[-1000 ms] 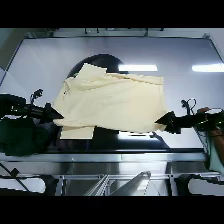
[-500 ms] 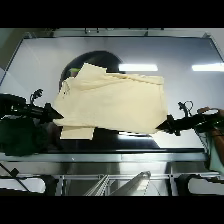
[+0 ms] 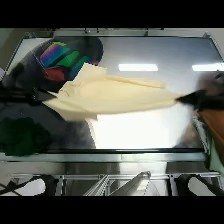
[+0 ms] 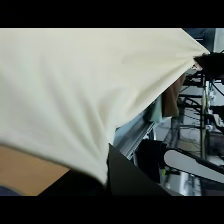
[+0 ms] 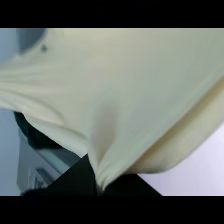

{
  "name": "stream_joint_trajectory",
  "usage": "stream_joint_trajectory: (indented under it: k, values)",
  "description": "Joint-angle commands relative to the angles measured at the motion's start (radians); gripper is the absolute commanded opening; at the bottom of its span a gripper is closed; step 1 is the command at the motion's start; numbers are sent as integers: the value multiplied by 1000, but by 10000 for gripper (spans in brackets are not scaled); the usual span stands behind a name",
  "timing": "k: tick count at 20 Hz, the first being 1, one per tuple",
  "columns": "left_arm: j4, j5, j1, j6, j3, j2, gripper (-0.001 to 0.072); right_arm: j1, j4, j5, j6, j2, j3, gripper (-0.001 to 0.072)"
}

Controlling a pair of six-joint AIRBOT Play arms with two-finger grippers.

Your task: Fold the shirts.

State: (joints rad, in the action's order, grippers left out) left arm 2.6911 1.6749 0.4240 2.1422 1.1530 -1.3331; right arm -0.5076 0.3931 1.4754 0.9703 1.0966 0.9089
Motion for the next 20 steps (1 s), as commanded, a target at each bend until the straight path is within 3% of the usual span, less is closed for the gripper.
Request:
stream_joint_trajectory:
  k: [1, 5, 7, 9, 12, 16, 20]
  values:
    - [241, 16, 47, -27, 237, 275, 15, -157, -420, 61, -50, -218, 276, 18]
    - [270, -102, 296, -203, 727, 443, 16, -401, -588, -51, -57, -309, 631, 18]
    - [270, -113, 412, -246, 932, 455, 16, -402, -603, -90, -47, -293, 766, 19]
    - [269, -110, 419, -263, 1033, 437, 16, -402, -584, -91, -30, -253, 851, 18]
    - [257, -44, 278, -276, 939, 384, 17, -375, -405, -49, 53, -192, 856, 19]
    - [151, 87, 6, -275, 616, 248, 16, -92, -54, -32, 98, -95, 706, 18]
    - [-103, 98, -150, -267, 430, -4, 18, 138, 215, -234, 103, 47, 391, 18]
